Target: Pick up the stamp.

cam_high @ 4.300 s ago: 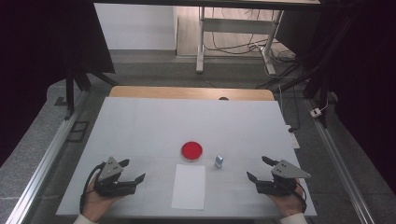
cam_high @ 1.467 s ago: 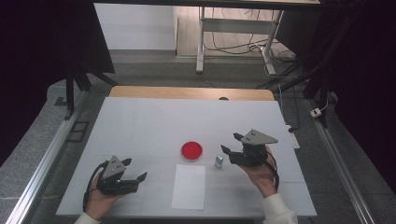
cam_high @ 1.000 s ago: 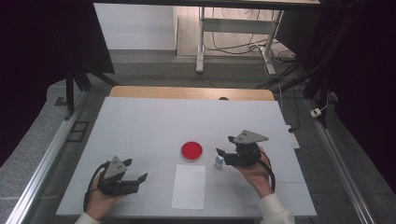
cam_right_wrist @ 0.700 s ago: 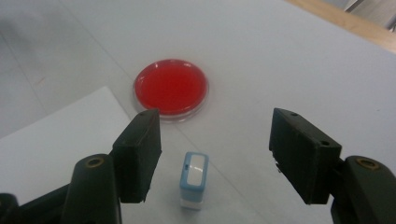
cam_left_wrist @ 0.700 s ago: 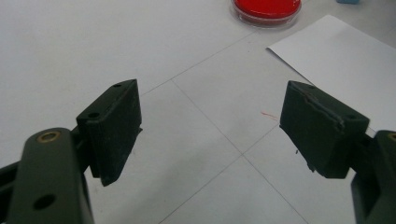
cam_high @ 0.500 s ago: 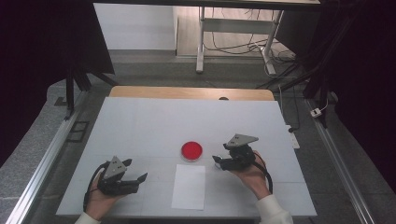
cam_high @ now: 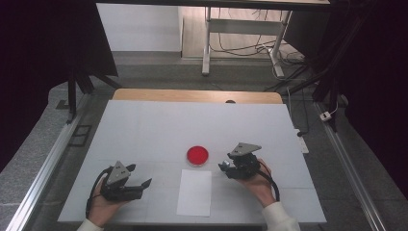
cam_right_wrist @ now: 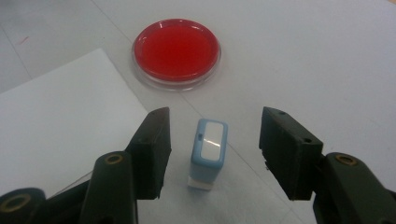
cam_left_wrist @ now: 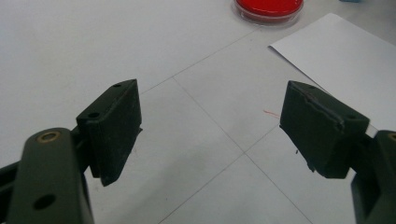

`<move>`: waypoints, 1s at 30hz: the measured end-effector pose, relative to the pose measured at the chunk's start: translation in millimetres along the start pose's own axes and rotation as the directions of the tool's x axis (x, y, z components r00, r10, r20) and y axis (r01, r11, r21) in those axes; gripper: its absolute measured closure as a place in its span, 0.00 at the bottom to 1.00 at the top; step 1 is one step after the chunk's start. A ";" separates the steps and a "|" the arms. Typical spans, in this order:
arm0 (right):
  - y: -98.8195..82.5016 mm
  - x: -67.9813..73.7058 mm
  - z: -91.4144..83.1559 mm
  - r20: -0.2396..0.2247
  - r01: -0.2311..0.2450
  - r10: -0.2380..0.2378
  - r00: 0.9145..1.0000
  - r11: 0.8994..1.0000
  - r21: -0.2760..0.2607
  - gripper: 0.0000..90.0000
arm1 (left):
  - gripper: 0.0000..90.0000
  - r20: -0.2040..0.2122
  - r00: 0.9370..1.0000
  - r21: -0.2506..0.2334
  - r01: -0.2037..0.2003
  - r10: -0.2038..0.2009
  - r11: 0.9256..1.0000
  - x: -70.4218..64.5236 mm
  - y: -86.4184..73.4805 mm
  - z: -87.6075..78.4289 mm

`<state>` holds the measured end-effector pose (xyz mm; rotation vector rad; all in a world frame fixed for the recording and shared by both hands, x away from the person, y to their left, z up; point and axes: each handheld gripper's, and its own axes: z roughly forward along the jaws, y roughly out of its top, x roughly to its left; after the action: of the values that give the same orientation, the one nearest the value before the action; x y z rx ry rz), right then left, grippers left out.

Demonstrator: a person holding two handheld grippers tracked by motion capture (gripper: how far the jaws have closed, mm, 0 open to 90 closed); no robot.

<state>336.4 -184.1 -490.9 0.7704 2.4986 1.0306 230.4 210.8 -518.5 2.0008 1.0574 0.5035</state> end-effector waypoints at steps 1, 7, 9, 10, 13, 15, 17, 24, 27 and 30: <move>-0.4 0.0 0.1 0.002 0.002 -0.002 1.000 1.000 0.004 0.52 | 0.23 -0.001 1.000 0.000 0.000 0.000 1.000 0.0 -0.1 0.2; -3.0 0.6 1.1 0.006 -0.003 0.003 1.000 1.000 0.006 0.62 | 0.23 0.000 1.000 0.002 -0.002 0.002 1.000 -0.3 0.1 0.3; -3.6 0.8 1.2 0.003 0.000 0.000 1.000 1.000 0.002 0.65 | 0.23 0.001 1.000 0.001 -0.001 0.001 1.000 0.0 -0.2 0.3; -3.6 0.8 1.1 0.000 0.002 -0.002 1.000 1.000 0.002 0.68 | 0.23 0.001 1.000 0.001 -0.001 0.001 1.000 0.0 -0.2 0.3; -3.8 1.5 0.7 -0.003 0.005 -0.005 1.000 1.000 -0.003 0.74 | 0.23 0.000 1.000 0.002 -0.001 0.001 1.000 0.3 -0.3 0.4; -4.1 1.8 0.8 -0.001 0.010 -0.010 1.000 1.000 -0.001 0.78 | 0.23 0.000 1.000 0.002 -0.002 0.002 1.000 0.2 -0.3 0.4; -4.2 1.8 0.7 -0.003 0.009 -0.009 1.000 1.000 0.002 0.81 | 0.23 -0.001 1.000 0.002 -0.003 0.003 1.000 0.1 -0.4 0.6; -4.0 1.9 0.9 -0.009 0.004 -0.004 1.000 1.000 0.001 0.83 | 0.23 -0.002 1.000 0.005 -0.006 0.006 1.000 -0.1 -0.7 1.1; -3.8 2.4 0.9 -0.004 0.013 -0.013 1.000 1.000 -0.002 0.83 | 0.23 -0.002 1.000 0.005 -0.006 0.006 1.000 -0.1 -0.7 1.1; -3.5 2.7 -0.3 -0.004 0.007 -0.007 1.000 1.000 -0.013 0.83 | 0.23 -0.002 1.000 0.005 -0.007 0.007 1.000 0.1 -0.9 1.0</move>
<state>332.8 -184.7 -493.5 0.7559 2.4937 1.0461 230.6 210.7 -519.8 2.0100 1.0539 0.5071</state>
